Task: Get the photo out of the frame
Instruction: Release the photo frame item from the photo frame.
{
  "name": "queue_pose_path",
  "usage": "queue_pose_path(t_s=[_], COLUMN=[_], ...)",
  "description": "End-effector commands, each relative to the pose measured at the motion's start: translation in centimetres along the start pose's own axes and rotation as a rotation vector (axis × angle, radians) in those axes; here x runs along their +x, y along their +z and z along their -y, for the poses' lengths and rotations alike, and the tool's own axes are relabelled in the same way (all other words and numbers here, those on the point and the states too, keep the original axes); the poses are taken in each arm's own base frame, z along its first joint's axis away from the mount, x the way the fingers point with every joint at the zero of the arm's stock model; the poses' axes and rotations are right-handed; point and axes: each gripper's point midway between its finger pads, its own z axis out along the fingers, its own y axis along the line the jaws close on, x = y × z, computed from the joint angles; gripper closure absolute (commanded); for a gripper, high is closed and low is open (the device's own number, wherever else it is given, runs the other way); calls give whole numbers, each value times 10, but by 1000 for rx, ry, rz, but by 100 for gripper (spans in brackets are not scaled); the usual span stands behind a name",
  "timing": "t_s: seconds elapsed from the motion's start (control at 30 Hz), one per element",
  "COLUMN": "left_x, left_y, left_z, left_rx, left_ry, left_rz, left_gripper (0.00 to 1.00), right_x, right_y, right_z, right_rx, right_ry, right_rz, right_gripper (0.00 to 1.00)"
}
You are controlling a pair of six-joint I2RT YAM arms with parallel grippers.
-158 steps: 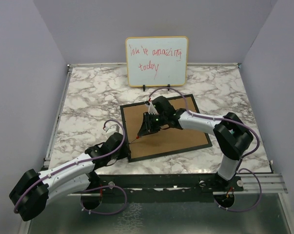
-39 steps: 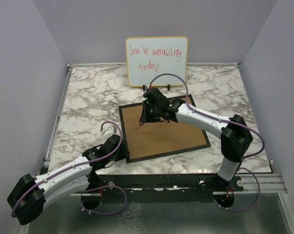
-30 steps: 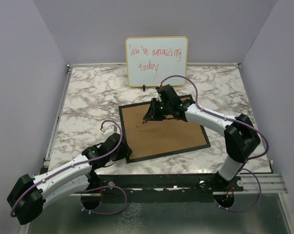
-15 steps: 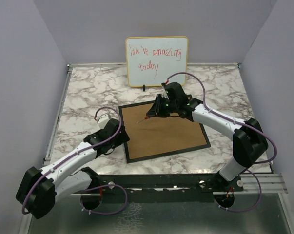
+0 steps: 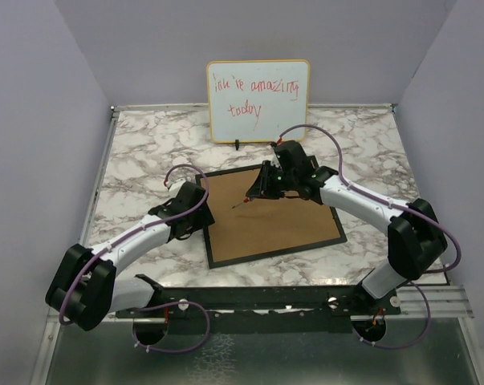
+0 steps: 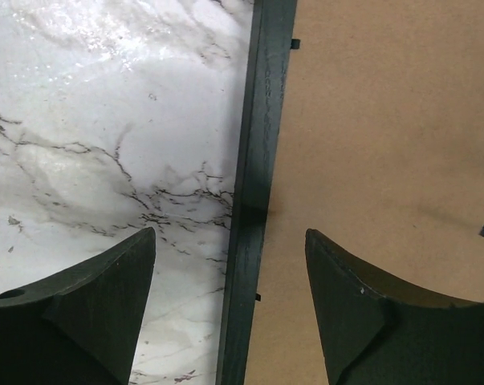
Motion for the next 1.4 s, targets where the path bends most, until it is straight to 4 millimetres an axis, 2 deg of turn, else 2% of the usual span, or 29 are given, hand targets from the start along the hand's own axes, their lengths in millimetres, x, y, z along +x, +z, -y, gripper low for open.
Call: queue_pose_path(t_s=[0.0,0.13,0.3,0.4,0.6,0.67,0.83,1.0,1.17,1.23,1.37], left_x=[-4,-5,-3,0,6,9,12,15,17,16,17], left_y=[1,7,15,21,28,30,31,31,31,31,31], left_z=[11,8,7,5,1,-1,-4,-4,-5,-4,-5], left_rx=[57,26,-9,-22,-52,-57,-63,-61,-59,-58,-57], left_ry=[14,19,11,20,42,44,47,46,46,48,53], left_rz=[6,7,-9,-22,-53,-61,-70,-78,-85,-84,-87], left_gripper=[27,40,50,54,76,81,91,97,100,100,100], right_x=[9,38,71,74,75,77,92,89,80,83,93], right_y=[-10,-8,1,11,29,34,46,53,51,49,53], right_z=[-9,-16,-33,-34,-41,-42,-40,-35,-25,-18,-21], right_rx=[-56,-125,-157,-154,-170,-161,-146,-125,-53,-27,-54], right_ry=[12,23,-1,20,17,11,12,43,31,33,37], right_rz=[-16,-69,-110,-101,-116,-123,-162,-103,-52,-63,-108], right_gripper=[100,100,99,100,100,100,100,100,100,100,99])
